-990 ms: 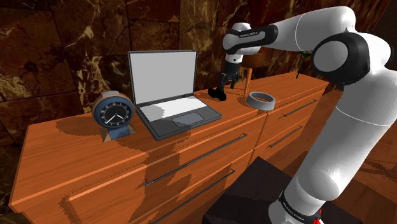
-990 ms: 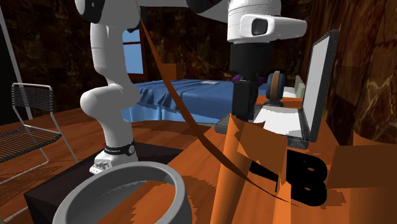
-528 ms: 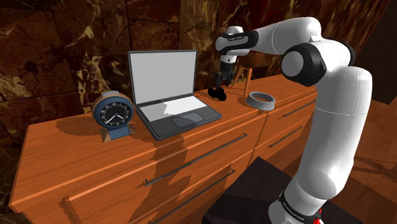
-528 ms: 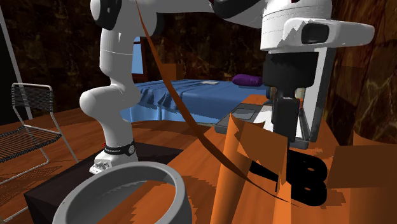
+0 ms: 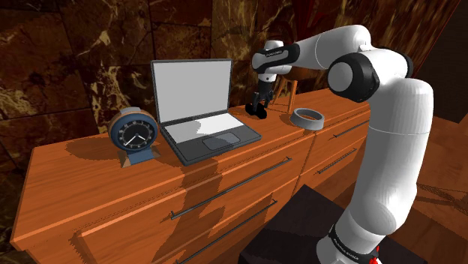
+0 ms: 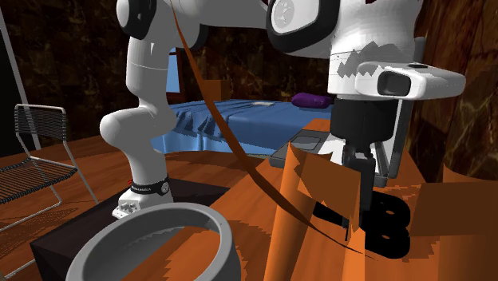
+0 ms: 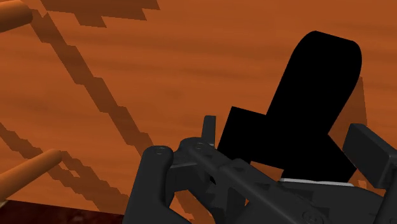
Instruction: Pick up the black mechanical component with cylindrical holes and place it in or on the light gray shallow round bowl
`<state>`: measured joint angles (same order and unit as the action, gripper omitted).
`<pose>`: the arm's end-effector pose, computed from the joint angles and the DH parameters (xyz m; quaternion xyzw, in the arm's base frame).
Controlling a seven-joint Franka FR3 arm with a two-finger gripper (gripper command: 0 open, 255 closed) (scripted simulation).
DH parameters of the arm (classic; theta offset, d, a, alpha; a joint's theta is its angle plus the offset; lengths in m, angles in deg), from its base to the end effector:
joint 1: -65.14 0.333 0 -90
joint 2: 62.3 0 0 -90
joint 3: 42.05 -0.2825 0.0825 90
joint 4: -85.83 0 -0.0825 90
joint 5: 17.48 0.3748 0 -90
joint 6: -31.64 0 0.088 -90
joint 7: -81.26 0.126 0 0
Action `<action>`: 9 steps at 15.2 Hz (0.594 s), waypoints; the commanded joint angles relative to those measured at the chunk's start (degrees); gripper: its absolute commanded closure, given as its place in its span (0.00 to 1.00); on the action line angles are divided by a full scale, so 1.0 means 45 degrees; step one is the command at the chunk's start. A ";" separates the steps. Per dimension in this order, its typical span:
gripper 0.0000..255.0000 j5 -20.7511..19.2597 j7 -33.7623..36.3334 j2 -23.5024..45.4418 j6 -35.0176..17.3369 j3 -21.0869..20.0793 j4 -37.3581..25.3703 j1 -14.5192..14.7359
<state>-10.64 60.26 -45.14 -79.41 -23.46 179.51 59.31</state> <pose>0.5835 -0.2368 0.4053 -0.9990 0.0435 -0.0128 0.0043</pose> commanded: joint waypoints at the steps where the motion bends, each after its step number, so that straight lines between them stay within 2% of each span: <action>1: 0.00 0.0011 -0.0009 0.0023 -0.0052 -0.0002 0.0024 -0.0004; 6: 0.00 0.0010 -0.0009 0.0023 -0.0051 -0.0002 0.0023 -0.0004; 7: 1.00 0.0010 -0.0009 0.0023 -0.0051 -0.0002 0.0023 -0.0004; 9: 1.00 0.0010 -0.0009 0.0023 -0.0051 -0.0002 0.0022 -0.0004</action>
<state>-10.59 60.22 -45.04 -79.64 -23.47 179.62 59.30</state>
